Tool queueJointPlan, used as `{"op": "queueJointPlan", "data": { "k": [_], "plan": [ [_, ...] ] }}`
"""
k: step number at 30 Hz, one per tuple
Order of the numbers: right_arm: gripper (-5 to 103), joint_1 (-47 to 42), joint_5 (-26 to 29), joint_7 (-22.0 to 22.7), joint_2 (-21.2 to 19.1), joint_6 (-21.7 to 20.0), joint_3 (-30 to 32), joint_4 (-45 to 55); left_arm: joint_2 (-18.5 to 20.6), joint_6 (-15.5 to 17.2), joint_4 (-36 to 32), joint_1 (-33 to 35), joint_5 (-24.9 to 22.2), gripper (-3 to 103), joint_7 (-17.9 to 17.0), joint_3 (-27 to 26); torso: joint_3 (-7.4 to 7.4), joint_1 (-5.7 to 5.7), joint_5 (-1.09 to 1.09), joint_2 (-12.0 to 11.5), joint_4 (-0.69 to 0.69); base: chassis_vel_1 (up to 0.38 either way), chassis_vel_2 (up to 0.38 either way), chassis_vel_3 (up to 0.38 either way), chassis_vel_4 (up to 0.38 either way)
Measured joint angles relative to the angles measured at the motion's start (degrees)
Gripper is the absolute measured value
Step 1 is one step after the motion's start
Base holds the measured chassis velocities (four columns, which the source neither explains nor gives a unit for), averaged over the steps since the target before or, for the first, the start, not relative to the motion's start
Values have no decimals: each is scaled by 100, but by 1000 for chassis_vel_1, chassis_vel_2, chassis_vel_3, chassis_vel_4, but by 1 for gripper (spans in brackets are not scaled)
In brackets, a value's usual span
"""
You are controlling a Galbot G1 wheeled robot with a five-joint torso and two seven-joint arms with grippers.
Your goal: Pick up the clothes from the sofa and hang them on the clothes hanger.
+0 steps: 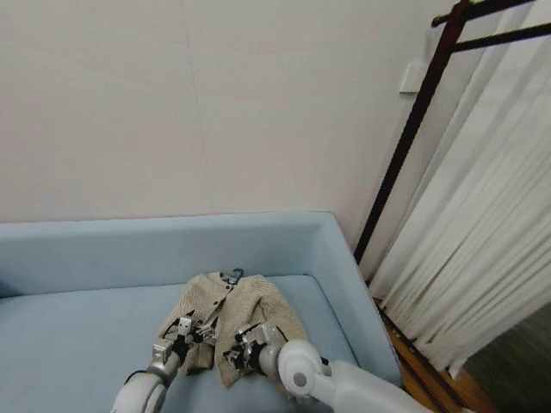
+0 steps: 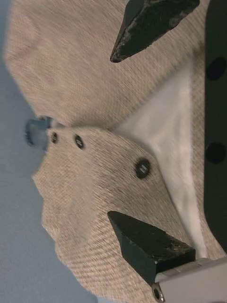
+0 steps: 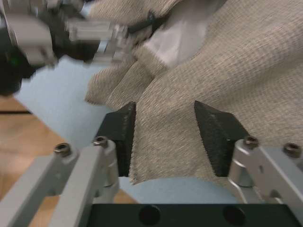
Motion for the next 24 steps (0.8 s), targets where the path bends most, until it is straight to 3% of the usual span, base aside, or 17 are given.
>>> {"op": "queueJointPlan", "data": {
  "k": [1,4,6,7,8,10,15,24],
  "plan": [
    [42,0,0,0,0,0,0,0,0,0,0,0,0,100,0,0,0,0,0,0,0,0,0,0,0],
    [58,-176,-312,-254,-195,55,363,58,31,-380,344,-61,1086,100,68,3,0,0,0,0,1,0,0,0,0],
    [58,-198,-361,-296,-222,57,423,58,36,-401,394,-93,1223,100,40,22,0,0,0,0,0,0,0,0,0],
    [70,-242,-442,-382,-272,61,548,58,43,-448,511,-186,1462,100,-53,98,0,0,1,0,0,0,0,0,0],
    [70,-268,-470,-419,-302,64,624,58,44,-481,588,-257,1573,100,-106,167,0,0,0,0,0,0,0,0,0],
    [81,-310,-492,-456,-350,65,740,56,41,-508,688,-373,1686,100,-140,280,0,0,0,0,0,0,0,0,0],
    [96,-427,-513,-512,-462,66,931,46,-43,-516,963,-660,2057,100,-370,547,0,0,0,-1,-1,0,0,0,0],
    [100,-666,-647,-605,-617,62,1144,-11,-73,-372,1257,-854,2578,100,-821,619,0,0,0,-1,0,0,0,0,0]
  ]
}}
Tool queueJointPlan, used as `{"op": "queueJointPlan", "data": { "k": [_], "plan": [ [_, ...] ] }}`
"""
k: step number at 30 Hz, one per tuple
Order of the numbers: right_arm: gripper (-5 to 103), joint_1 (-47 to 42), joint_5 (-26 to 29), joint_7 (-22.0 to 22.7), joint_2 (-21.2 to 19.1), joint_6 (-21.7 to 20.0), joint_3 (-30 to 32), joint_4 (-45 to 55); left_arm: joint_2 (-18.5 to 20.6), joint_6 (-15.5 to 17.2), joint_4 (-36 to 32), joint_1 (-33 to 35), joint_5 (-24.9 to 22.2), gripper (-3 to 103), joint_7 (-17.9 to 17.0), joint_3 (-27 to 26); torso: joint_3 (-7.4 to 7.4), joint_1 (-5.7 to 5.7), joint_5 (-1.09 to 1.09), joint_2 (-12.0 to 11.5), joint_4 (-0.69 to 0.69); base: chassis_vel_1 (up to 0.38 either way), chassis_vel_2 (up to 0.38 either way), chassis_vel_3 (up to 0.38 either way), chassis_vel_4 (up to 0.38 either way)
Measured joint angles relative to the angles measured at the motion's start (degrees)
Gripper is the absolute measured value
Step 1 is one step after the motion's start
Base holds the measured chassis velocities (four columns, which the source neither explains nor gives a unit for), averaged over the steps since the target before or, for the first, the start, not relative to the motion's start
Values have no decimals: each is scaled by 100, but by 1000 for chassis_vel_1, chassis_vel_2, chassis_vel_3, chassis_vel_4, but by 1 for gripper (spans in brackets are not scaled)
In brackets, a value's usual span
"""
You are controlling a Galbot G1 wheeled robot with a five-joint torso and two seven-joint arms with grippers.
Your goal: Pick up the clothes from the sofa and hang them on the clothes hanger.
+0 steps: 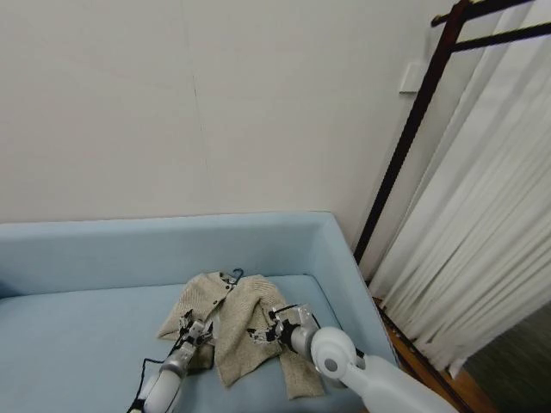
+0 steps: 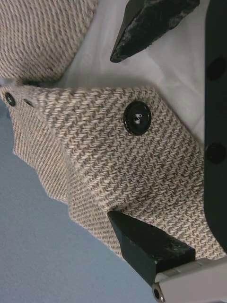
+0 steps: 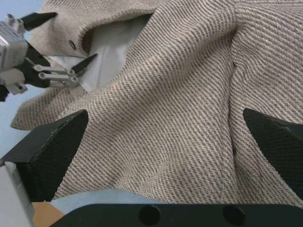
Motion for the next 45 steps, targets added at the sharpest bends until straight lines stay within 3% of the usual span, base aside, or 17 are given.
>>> {"op": "queueJointPlan", "data": {
  "k": [1,6,8,10,11,12,14,24,26,27,29,34,35,36,39,44,45],
  "plan": [
    [100,-19,-17,-5,-14,-2,14,-13,9,10,32,-23,46,102,-25,-4,0,0,0,0,0,0,0,0,0],
    [100,-79,-52,-10,-47,-9,60,-52,26,8,163,-133,129,91,-55,-20,0,0,0,0,0,0,0,0,0],
    [100,-88,-66,-10,-67,-12,62,-72,28,2,190,-172,127,80,-40,-20,0,0,0,0,0,0,0,0,0],
    [100,-88,-78,-10,-74,-12,62,-80,30,2,194,-188,120,80,-22,-20,0,0,0,0,0,0,0,0,0],
    [100,-89,-91,-10,-78,-13,62,-93,32,2,198,-204,108,70,-4,-20,0,0,0,0,0,0,0,0,0],
    [100,-90,-96,-10,-78,-13,62,-101,35,2,205,-214,98,70,15,-20,0,0,0,0,0,0,0,0,0],
    [100,-105,-101,-5,-79,-14,68,-113,41,2,223,-231,86,58,37,-19,0,0,0,0,0,0,0,0,0],
    [100,-298,-191,2,-163,-15,173,-131,133,15,272,-294,-21,26,74,-27,0,0,-1,0,0,0,0,0,0],
    [100,-369,-240,-3,-186,-14,200,-131,218,116,106,-277,-163,16,73,5,0,0,-1,0,0,0,0,0,0],
    [100,-384,-251,-4,-188,-13,208,-129,247,170,23,-258,-214,16,73,18,0,0,-1,0,0,0,0,0,0],
    [100,-410,-265,-5,-194,-10,225,-123,309,314,-161,-210,-322,11,72,44,0,0,-1,0,0,0,0,0,0],
    [100,-459,-295,-38,-247,-3,291,-103,642,1557,-1542,247,-1191,9,-194,170,0,0,0,0,0,0,0,0,0],
    [100,-459,-295,-38,-247,-3,291,-103,642,1557,-1542,247,-1191,9,-194,170,0,0,0,0,0,0,0,0,0],
    [100,-472,-302,-61,-270,0,323,-99,715,1971,-1929,411,-1484,9,-344,182,0,0,1,0,1,0,0,0,0],
    [100,-508,-314,-111,-276,3,383,-104,803,2507,-2325,561,-2068,9,-746,247,0,0,0,0,1,0,0,0,0],
    [100,-580,-376,-132,-187,7,398,-120,710,2862,-2114,376,-2891,9,-1406,555,0,0,1,1,0,0,0,0,0],
    [100,-580,-376,-132,-187,7,398,-120,710,2862,-2114,376,-2891,9,-1406,555,0,0,1,1,0,0,0,0,0]
  ]
}}
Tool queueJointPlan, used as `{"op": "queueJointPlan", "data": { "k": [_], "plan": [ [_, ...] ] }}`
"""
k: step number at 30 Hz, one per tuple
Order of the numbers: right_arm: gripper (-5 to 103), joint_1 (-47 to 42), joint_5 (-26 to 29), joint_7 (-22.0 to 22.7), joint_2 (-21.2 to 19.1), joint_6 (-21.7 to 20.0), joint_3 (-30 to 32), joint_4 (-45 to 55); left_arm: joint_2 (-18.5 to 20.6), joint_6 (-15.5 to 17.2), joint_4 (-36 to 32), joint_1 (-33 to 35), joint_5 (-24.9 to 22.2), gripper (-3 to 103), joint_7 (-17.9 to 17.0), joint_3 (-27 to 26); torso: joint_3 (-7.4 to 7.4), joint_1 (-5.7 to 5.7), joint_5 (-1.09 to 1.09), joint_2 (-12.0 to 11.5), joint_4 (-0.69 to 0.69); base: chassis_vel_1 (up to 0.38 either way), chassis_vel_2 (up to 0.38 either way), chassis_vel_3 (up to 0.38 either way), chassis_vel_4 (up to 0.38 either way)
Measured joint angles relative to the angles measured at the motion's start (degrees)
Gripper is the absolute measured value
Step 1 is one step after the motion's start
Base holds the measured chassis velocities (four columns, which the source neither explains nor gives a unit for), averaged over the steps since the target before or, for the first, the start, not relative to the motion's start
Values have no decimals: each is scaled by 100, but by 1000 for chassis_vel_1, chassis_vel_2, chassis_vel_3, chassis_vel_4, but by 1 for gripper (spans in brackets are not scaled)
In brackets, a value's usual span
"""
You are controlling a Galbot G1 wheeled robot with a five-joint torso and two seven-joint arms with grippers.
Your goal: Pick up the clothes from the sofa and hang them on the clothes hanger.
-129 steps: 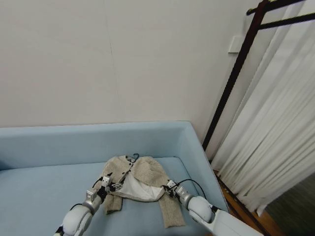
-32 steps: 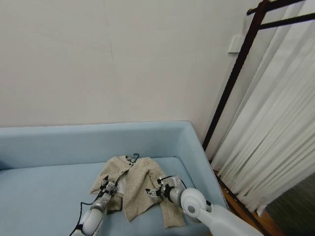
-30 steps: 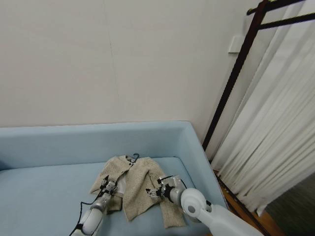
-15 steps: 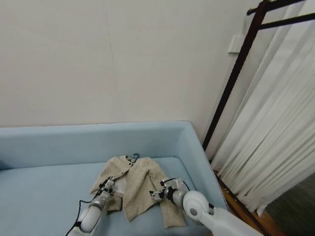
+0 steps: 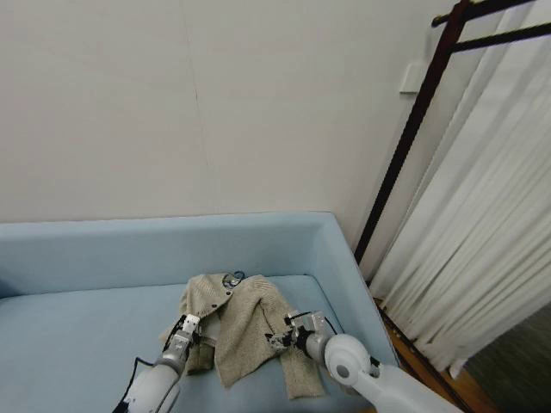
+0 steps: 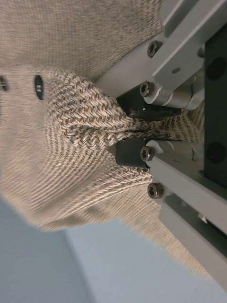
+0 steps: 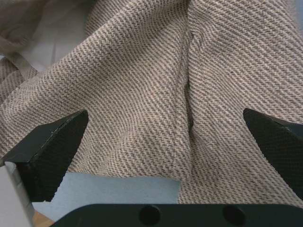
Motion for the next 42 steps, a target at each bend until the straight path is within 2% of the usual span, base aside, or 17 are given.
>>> {"op": "queueJointPlan", "data": {
  "k": [2,7,13,15,16,19,21,23,25,27,28,33,34,35,38,40,42],
  "plan": [
    [100,-37,-27,0,38,4,0,1,-131,83,319,-171,-505,9,-268,211,0,0,-1,0,0,0,0,0,0],
    [100,-51,-25,9,41,12,40,27,-369,114,950,-471,-901,5,-393,519,0,0,-1,0,-1,0,0,0,0],
    [100,184,283,86,-38,-16,191,102,-356,31,838,-477,-978,26,-386,566,0,0,-2,0,-1,0,0,0,0],
    [100,466,520,143,-96,-67,219,118,-247,40,512,-316,-987,37,-380,407,0,0,-1,0,-1,0,0,0,0],
    [100,638,622,154,-126,-94,220,112,-192,49,354,-219,-996,37,-379,296,0,0,-1,0,-1,0,0,0,0],
    [100,1022,795,157,-149,-158,176,14,-102,69,51,18,-1011,48,-351,14,0,0,-2,0,0,0,0,0,0],
    [100,1451,930,157,-71,-191,28,-177,-32,72,-193,254,-1021,59,-287,-300,0,0,-2,0,1,0,0,0,0],
    [100,1607,955,150,-16,-210,-52,-268,-10,68,-261,326,-1025,59,-259,-408,0,0,-3,0,0,0,0,0,0],
    [100,2089,903,44,218,-272,-350,-676,47,35,-400,477,-1066,70,-190,-685,1,0,-1,0,2,0,0,0,0],
    [100,2492,525,-246,458,-303,-643,-1160,70,12,-458,514,-1171,80,-149,-867,1,0,-2,0,2,0,0,0,0],
    [100,2492,525,-246,458,-303,-643,-1160,70,12,-458,514,-1171,80,-149,-867,1,0,-2,0,2,0,0,0,0],
    [100,3341,-620,-1493,1111,-321,-1242,-2452,22,-138,-476,527,-1414,99,-41,-1289,1,1,-4,0,-1,0,0,0,0],
    [100,3460,-854,-1705,1261,-309,-1330,-2727,1,-208,-479,542,-1439,100,-9,-1373,1,1,-3,0,0,0,0,0,0],
    [100,3460,-854,-1705,1261,-309,-1330,-2727,1,-208,-479,542,-1439,100,-9,-1373,1,1,-3,0,0,0,0,0,0],
    [100,3717,-1734,-2381,1739,-191,-1569,-3644,-91,-406,-568,655,-1454,100,130,-1648,1,1,-4,0,0,0,0,0,0],
    [100,3763,-1967,-2541,1872,-176,-1622,-3885,-133,-440,-633,714,-1454,100,208,-1753,1,1,-3,0,0,0,0,0,0],
    [100,3858,-2519,-2928,2256,-140,-1691,-4530,-219,-523,-780,878,-1440,100,415,-1981,1,0,-3,0,-1,0,0,0,0]
  ]
}}
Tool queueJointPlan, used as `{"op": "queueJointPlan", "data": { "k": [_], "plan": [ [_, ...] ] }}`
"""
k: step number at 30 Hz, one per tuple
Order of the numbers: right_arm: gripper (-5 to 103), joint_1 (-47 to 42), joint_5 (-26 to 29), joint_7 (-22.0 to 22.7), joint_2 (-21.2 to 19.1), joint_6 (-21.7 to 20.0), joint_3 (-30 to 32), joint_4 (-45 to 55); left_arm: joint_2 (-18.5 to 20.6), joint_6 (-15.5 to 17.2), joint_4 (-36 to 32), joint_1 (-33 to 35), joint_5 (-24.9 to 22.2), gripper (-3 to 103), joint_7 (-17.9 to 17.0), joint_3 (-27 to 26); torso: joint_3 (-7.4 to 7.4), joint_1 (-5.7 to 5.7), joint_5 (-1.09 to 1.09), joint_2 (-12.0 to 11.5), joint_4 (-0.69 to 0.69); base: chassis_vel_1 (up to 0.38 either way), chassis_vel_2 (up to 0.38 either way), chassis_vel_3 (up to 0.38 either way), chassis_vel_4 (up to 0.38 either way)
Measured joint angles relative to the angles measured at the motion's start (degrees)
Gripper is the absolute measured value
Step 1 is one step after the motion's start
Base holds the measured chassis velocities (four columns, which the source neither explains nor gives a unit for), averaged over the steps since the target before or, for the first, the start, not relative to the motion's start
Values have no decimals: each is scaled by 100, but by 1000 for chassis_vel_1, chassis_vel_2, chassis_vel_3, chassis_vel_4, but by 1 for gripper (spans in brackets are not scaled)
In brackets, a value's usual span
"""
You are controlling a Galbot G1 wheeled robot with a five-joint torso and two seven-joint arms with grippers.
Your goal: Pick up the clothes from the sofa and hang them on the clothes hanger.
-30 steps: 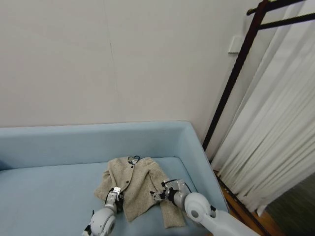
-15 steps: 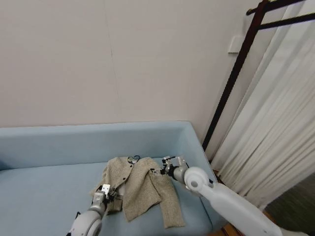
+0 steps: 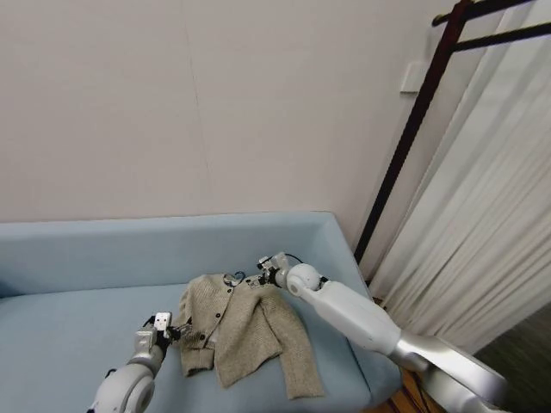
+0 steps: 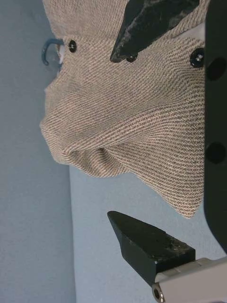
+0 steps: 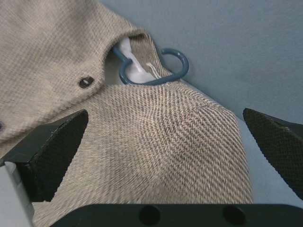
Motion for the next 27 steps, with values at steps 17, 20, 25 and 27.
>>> {"op": "queueJointPlan", "data": {
  "k": [17,20,25,27],
  "plan": [
    [100,185,-1671,-879,1410,557,128,-2627,-599,-777,-758,1085,496,100,538,-683,-1,0,2,0,1,0,0,0,0],
    [100,192,-2089,-891,1560,889,198,-3075,-669,-902,-815,1124,590,100,570,-660,-1,0,2,0,0,0,0,0,0],
    [100,240,-2474,-966,1739,1184,305,-3550,-717,-1086,-817,1137,664,100,619,-650,-1,0,2,0,1,0,0,0,0],
    [100,252,-2585,-997,1796,1230,351,-3674,-726,-1131,-817,1140,674,100,633,-648,-1,0,2,0,1,0,0,0,0]
  ]
}}
